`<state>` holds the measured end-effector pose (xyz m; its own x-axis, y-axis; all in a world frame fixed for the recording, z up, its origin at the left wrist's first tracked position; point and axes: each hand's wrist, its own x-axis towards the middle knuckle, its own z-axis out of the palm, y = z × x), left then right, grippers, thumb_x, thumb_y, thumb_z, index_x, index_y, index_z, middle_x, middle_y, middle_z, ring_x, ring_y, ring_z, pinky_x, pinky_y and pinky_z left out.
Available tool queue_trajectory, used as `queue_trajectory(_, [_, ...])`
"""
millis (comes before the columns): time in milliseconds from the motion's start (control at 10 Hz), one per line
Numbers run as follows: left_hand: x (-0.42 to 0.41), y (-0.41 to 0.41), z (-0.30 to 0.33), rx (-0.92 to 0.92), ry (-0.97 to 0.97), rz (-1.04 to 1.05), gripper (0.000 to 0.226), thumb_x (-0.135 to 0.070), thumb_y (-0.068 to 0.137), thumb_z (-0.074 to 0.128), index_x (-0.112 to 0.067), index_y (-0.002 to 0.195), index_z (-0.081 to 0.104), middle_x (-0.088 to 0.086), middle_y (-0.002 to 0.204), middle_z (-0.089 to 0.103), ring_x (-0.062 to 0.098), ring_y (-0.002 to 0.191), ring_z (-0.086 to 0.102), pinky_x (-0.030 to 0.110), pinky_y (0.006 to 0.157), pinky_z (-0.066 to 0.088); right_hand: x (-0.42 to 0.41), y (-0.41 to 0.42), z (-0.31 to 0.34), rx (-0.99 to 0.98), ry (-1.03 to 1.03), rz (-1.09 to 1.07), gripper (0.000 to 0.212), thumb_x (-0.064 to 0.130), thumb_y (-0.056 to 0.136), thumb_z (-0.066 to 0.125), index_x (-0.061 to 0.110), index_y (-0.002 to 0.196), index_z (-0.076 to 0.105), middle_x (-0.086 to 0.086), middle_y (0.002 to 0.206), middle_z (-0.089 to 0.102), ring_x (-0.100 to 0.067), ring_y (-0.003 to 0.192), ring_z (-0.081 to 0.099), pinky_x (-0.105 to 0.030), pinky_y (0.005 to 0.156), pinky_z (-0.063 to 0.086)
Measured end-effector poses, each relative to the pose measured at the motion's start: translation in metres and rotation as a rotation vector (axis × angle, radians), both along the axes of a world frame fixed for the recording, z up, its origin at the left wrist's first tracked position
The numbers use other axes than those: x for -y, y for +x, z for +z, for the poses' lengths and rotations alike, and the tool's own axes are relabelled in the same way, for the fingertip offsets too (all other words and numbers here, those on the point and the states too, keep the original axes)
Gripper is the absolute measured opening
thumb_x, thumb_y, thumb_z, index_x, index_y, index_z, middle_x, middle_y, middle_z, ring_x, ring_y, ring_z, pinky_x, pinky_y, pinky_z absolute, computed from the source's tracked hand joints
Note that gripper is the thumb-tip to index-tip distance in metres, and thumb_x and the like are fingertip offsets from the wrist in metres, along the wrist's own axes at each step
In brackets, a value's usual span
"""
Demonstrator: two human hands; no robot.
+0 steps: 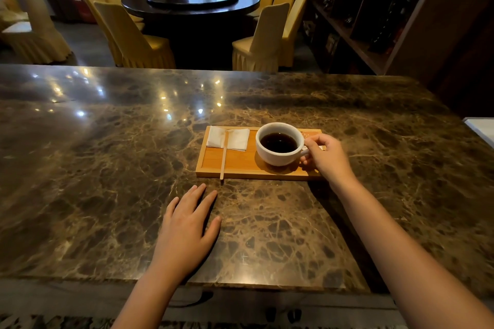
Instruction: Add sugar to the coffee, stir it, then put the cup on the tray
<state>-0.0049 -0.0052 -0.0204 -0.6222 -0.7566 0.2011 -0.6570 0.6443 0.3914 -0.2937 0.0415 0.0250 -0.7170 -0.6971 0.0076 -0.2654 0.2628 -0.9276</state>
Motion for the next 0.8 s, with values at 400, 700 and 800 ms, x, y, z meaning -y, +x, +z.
queue_trajectory(400, [0.000,0.000,0.001,0.007,-0.008,0.001,0.052,-0.041,0.090,0.043,-0.029,0.139,0.029,0.000,0.151,0.027,0.011,0.140,0.015,0.039,0.116,0.009,0.018,0.000,0.006,0.000,0.031,-0.048,0.018,0.024,0.095,0.049,0.013,0.094,0.062,-0.010,0.074,0.065,-0.018,0.062,0.061,-0.031,0.059,0.056])
queue_trajectory(700, [0.000,0.003,-0.001,-0.001,-0.010,-0.004,0.051,-0.040,0.090,0.042,-0.029,0.139,0.030,0.001,0.151,0.028,0.013,0.140,0.016,0.040,0.116,0.010,0.013,0.005,0.011,0.051,-0.021,-0.083,0.022,0.026,0.095,0.049,0.011,0.111,0.053,-0.007,0.088,0.062,-0.019,0.065,0.063,-0.036,0.064,0.058])
queue_trajectory(800, [0.000,0.002,-0.001,0.014,-0.010,0.001,0.051,-0.040,0.090,0.043,-0.029,0.138,0.031,0.001,0.151,0.029,0.013,0.140,0.017,0.040,0.115,0.011,-0.011,0.016,0.012,-0.250,0.068,-0.156,0.010,0.028,0.092,0.052,0.019,0.097,0.053,-0.006,0.100,0.058,-0.019,0.078,0.060,-0.034,0.065,0.053])
